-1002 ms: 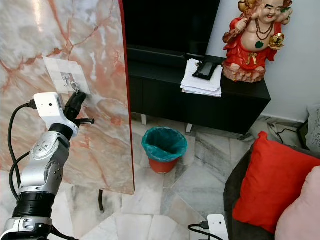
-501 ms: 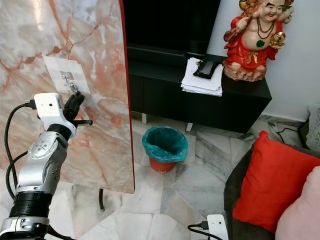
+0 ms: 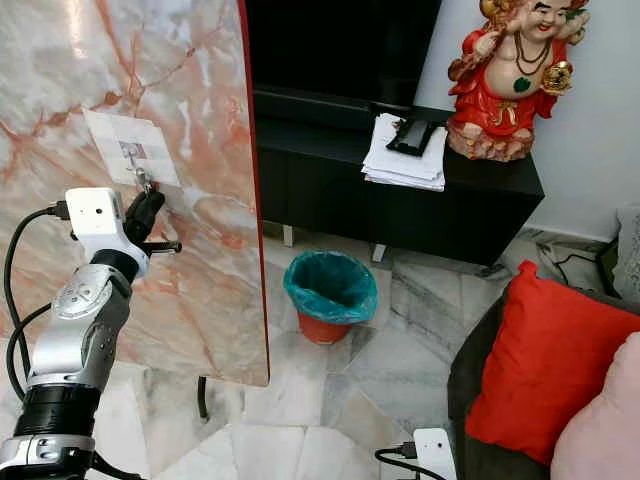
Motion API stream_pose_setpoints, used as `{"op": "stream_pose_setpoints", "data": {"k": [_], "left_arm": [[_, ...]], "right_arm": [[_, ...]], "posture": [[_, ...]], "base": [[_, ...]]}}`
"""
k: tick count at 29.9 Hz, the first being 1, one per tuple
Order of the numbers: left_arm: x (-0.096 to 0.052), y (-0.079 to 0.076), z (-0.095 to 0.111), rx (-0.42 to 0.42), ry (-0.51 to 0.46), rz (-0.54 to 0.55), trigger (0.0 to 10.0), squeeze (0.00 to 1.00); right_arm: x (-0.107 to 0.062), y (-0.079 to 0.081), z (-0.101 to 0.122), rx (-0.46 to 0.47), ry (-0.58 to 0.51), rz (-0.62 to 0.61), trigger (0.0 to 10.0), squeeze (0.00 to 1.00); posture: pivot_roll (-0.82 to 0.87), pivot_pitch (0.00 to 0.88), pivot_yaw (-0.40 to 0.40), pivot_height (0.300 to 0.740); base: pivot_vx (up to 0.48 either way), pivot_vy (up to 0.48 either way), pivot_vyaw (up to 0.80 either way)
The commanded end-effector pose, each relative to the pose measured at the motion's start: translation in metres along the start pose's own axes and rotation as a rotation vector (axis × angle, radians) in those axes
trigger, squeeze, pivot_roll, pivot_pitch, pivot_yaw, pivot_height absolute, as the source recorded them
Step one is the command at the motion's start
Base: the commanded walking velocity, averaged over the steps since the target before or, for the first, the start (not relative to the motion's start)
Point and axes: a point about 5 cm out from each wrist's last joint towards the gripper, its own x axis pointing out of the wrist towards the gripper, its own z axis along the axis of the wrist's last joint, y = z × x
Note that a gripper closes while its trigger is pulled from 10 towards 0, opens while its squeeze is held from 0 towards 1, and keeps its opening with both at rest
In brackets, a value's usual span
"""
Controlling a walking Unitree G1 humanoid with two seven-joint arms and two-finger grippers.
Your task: Hang keys on a hook
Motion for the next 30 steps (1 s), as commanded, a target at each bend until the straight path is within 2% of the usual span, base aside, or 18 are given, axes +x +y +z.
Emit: {"op": "stream_pose_setpoints", "data": {"k": [1, 8, 23, 27, 30], "left_arm": [[0.000, 0.001, 0.009, 0.007, -0.030, 0.000, 10.0, 0.00], [0.000, -0.001, 0.019, 0.024, -0.058, -0.014, 10.0, 0.00], [0.000, -0.003, 0.019, 0.026, -0.046, -0.024, 10.0, 0.00], [0.001, -0.007, 0.017, 0.051, -0.023, -0.034, 10.0, 0.00], [0.001, -0.006, 0.018, 0.032, -0.028, -0.024, 10.0, 0.00]], "right_arm": [[0.000, -0.001, -0.003, -0.004, 0.016, -0.003, 10.0, 0.00], [0.000, -0.002, -0.003, -0.007, 0.017, -0.003, 10.0, 0.00], [0.000, -0.001, -0.003, -0.020, 0.018, 0.002, 10.0, 0.00], [0.000, -0.001, -0.001, -0.024, 0.012, 0.005, 10.0, 0.00], [0.000, 0.000, 0.001, -0.024, 0.008, 0.006, 10.0, 0.00]], "posture": [[0.12, 0.080, -0.094, 0.740], [0.12, 0.081, -0.096, 0.740], [0.12, 0.079, -0.097, 0.740], [0.12, 0.078, -0.098, 0.740], [0.12, 0.078, -0.098, 0.740]], "base": [[0.000, 0.000, 0.00], [0.000, 0.000, 0.00], [0.000, 0.000, 0.00], [0.000, 0.000, 0.00], [0.000, 0.000, 0.00]]}}
